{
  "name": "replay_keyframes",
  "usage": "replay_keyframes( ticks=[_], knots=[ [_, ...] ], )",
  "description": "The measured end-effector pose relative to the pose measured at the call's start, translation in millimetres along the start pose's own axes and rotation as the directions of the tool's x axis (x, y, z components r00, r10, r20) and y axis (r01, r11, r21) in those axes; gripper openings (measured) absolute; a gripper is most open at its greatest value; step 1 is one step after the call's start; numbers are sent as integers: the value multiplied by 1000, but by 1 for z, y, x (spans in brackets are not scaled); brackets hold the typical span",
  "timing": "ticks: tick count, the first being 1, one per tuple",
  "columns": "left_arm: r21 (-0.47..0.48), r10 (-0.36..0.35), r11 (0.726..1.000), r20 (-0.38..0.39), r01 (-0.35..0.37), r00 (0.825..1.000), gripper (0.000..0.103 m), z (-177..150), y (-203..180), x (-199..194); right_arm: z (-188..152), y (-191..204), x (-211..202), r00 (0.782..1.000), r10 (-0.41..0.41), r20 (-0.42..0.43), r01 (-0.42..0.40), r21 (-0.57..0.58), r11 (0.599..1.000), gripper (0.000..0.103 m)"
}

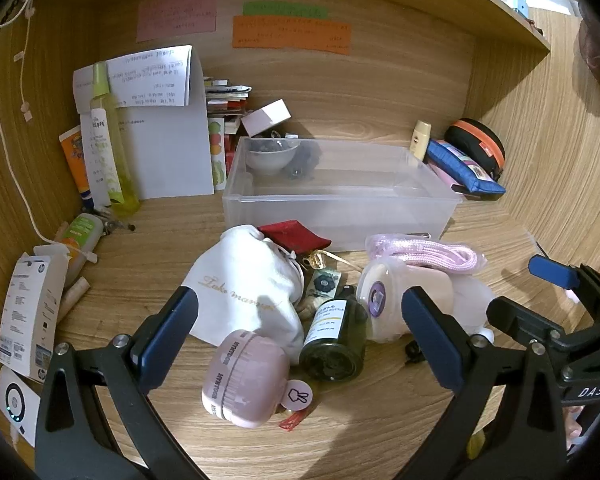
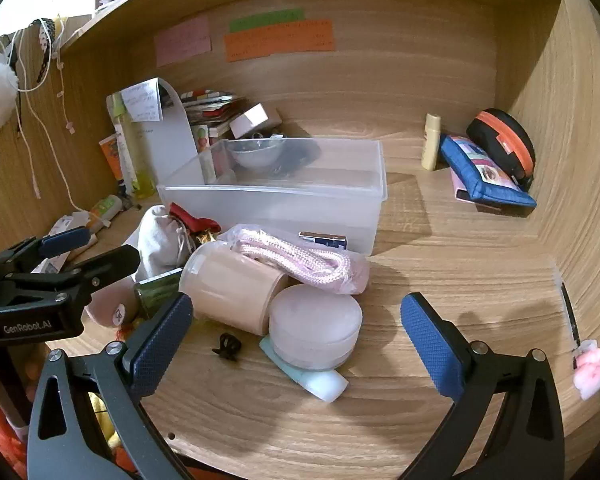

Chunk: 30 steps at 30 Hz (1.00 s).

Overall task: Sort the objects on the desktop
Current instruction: 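Move left gripper to pink round container while right gripper approaches white round container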

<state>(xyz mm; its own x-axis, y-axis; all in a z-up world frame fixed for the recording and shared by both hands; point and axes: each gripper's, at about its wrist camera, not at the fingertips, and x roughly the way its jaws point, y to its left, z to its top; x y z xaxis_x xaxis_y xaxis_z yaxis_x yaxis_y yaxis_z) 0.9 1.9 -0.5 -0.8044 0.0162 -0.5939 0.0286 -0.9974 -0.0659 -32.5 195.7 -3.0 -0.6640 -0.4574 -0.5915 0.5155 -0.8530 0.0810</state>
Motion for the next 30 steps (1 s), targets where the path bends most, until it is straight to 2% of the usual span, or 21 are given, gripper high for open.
replay_keyframes(
  ticks=[22, 26, 30],
  knots=[
    [-6, -15, 1000, -11, 15, 1000, 103, -2, 8, -2, -3, -7, 1, 1000, 18, -11, -17, 19, 1000, 103],
    [-5, -32, 999, -40, 32, 999, 103, -1, 21, -4, -5, -14, 2, 1000, 5, -16, -4, 28, 1000, 103],
    [23, -11, 1000, -88, 13, 996, 103, -6, 30, -3, -9, -20, 3, 1000, -11, -25, 12, 33, 999, 103]
  ],
)
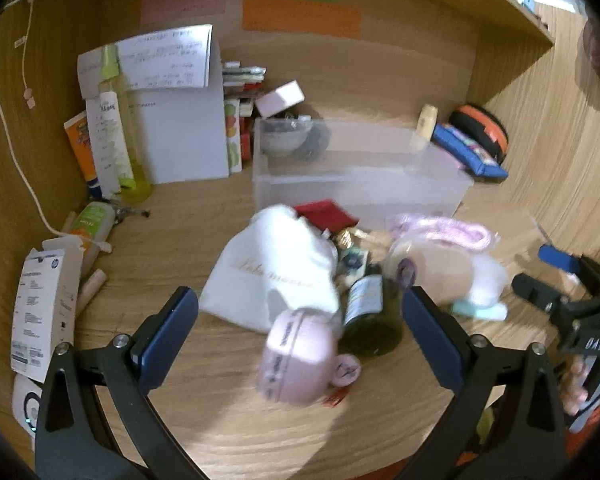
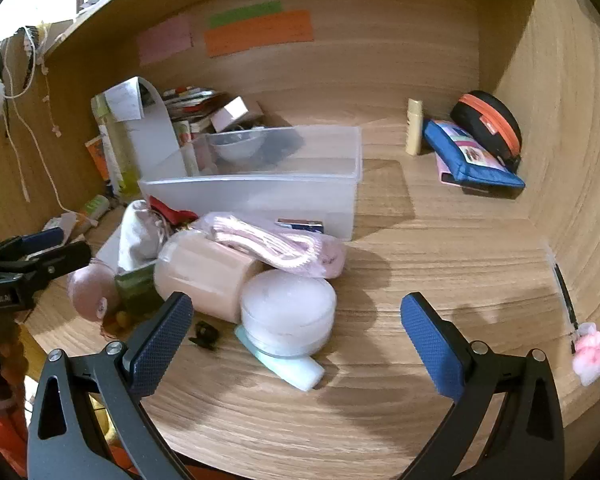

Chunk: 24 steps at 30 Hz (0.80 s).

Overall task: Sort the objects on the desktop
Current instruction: 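Move left gripper to pink round container while right gripper approaches white round container, then close left gripper on pink container while right gripper closes on white container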

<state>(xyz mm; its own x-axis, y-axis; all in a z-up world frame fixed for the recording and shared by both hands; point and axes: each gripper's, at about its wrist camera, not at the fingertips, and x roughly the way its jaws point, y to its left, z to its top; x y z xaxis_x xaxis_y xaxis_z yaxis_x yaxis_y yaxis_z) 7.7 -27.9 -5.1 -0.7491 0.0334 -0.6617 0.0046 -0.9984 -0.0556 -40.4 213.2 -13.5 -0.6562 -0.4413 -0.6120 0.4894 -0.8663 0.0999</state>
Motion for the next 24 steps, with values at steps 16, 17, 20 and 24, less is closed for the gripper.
replay_keyframes(
  ticks=[16, 17, 20, 24],
  knots=[
    [-13, -42, 999, -69, 41, 997, 103, -27, 25, 12, -18, -18, 20, 997, -10, -83, 13, 34, 999, 102],
    [-16, -44, 999, -70, 43, 997, 103, -27, 25, 13, -18, -18, 24, 996, -3, -93, 7, 40, 999, 102],
    [-19, -61, 998, -93, 59, 994, 87, -28, 26, 21, -17, -19, 32, 995, 19, -102, -14, 51, 999, 102],
    [-22, -95, 995, -123, 93, 988, 78, -29, 24, 29, -13, -17, 44, 992, 34, -123, -27, 53, 998, 96]
  ],
)
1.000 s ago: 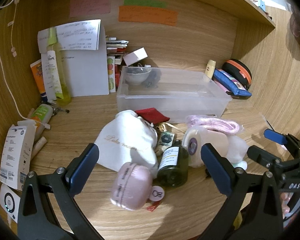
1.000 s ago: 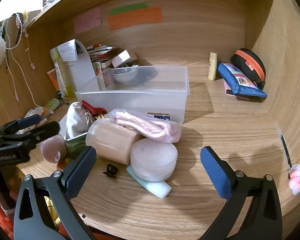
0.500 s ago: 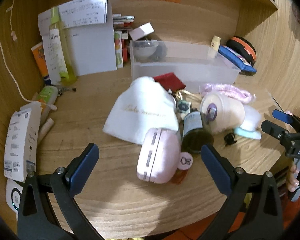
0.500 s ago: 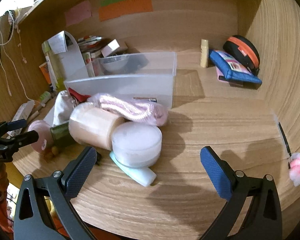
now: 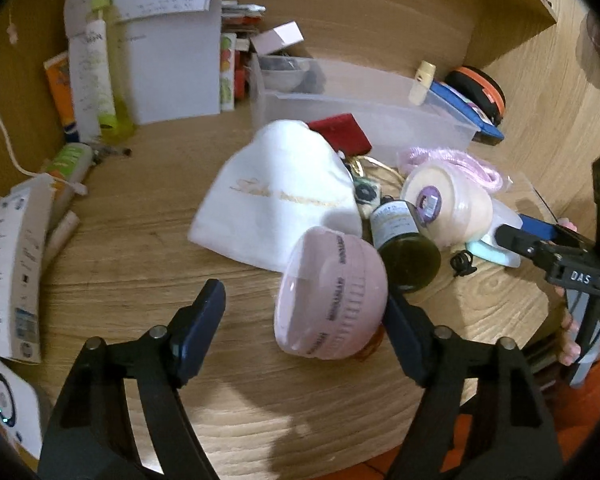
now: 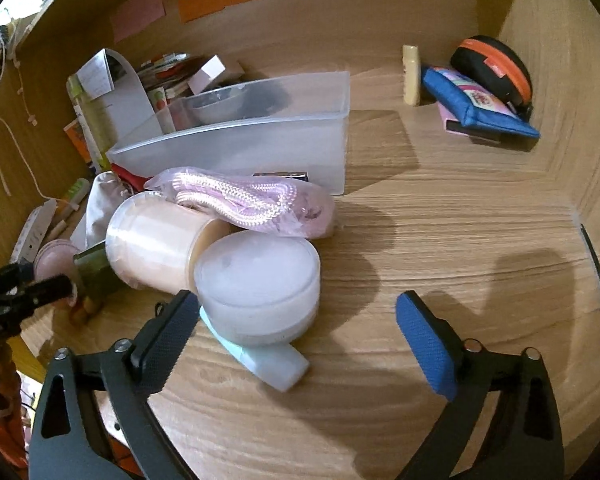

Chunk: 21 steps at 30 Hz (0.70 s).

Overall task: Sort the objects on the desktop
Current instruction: 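Close left gripper on pink container while right gripper closes on white container, then lift and carry both held containers over the clear plastic box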

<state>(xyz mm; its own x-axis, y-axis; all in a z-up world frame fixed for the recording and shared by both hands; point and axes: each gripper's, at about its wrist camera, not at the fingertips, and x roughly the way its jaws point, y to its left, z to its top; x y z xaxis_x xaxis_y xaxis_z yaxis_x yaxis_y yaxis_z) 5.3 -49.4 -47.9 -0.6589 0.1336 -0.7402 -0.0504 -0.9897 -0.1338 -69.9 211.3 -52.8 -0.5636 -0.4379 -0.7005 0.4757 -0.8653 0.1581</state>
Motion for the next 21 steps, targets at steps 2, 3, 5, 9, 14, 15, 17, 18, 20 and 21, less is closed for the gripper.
replay_keyframes(
  ticks=[2, 3, 5, 9, 14, 15, 17, 18, 20, 21],
  knots=[
    [5, -5, 1000, 1, 5, 1000, 77, -1, -2, 3, 1, 1, 6, 1000, 24, -19, -24, 5, 1000, 93],
    [6, -10, 1000, 2, 10, 1000, 75, -1, -3, 5, 2, 1, 9, 999, 28, -27, -28, 6, 1000, 92],
    [5, -29, 1000, 3, 29, 1000, 72, 0, -3, 8, 3, 1, 12, 999, 30, -34, -30, 6, 1000, 91],
    [-10, -72, 997, -1, 72, 997, 64, 1, -3, 13, 6, 3, 15, 998, 54, -41, -54, -5, 999, 78],
    [-10, -77, 997, 4, 77, 997, 60, 1, -5, 15, 8, 10, 17, 998, 46, -35, -47, -40, 998, 63],
    [-7, -64, 998, 8, 64, 998, 60, 1, -5, 14, 7, 11, 17, 999, 40, -29, -41, -45, 998, 63],
    [4, -35, 999, 19, 35, 999, 59, 1, -6, 11, 5, 11, 15, 999, 31, -17, -32, -47, 998, 63],
    [6, -27, 1000, 26, 27, 999, 60, 2, -6, 9, 4, 11, 14, 999, 29, -15, -30, -49, 998, 63],
    [3, -27, 1000, 39, 27, 999, 59, 3, -6, 4, 2, 10, 10, 1000, 21, -4, -21, -50, 999, 63],
    [1, -28, 1000, 51, 28, 998, 59, 4, -6, 1, 2, 9, 7, 1000, 18, 2, -18, -52, 999, 63]
  ],
)
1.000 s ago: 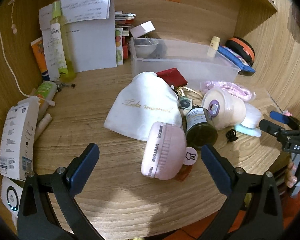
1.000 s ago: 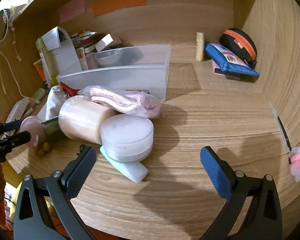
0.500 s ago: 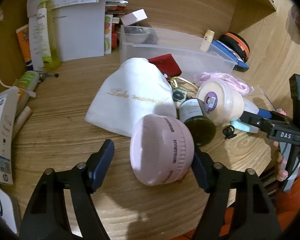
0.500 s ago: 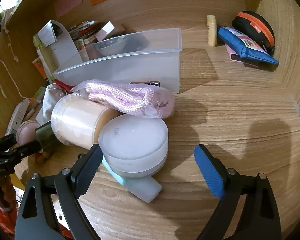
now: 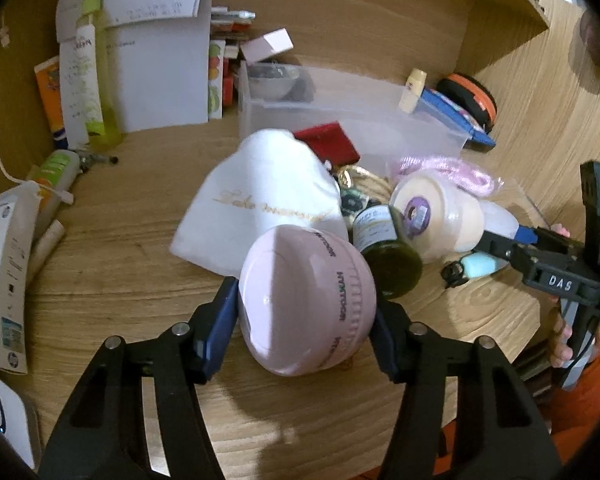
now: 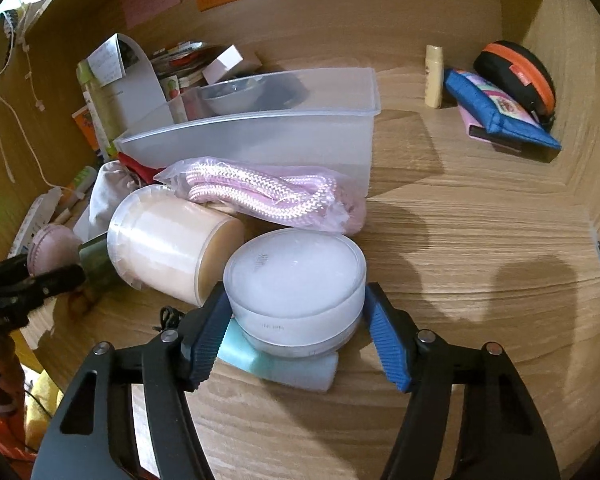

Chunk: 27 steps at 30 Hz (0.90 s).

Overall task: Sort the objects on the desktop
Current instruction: 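Lift and carry both held containers over the clear plastic box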

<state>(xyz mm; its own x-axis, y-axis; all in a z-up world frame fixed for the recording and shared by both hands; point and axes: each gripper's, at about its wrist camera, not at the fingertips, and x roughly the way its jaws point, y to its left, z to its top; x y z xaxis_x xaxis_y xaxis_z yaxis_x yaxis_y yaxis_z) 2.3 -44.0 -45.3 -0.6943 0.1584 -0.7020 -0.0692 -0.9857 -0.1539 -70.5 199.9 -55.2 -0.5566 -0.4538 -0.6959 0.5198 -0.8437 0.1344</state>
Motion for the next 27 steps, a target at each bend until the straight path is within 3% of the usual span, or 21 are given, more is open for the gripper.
replay_keyframes(
  ticks=[16, 27],
  knots=[
    [-33, 22, 999, 140, -18, 990, 59, 24, -8, -37, -5, -14, -44, 993, 0, 117, -3, 25, 1000, 63],
    [-23, -23, 999, 111, 26, 994, 60, 31, -24, -19, -5, -26, -23, 998, -46, 31, 46, 12, 999, 64]
  ],
)
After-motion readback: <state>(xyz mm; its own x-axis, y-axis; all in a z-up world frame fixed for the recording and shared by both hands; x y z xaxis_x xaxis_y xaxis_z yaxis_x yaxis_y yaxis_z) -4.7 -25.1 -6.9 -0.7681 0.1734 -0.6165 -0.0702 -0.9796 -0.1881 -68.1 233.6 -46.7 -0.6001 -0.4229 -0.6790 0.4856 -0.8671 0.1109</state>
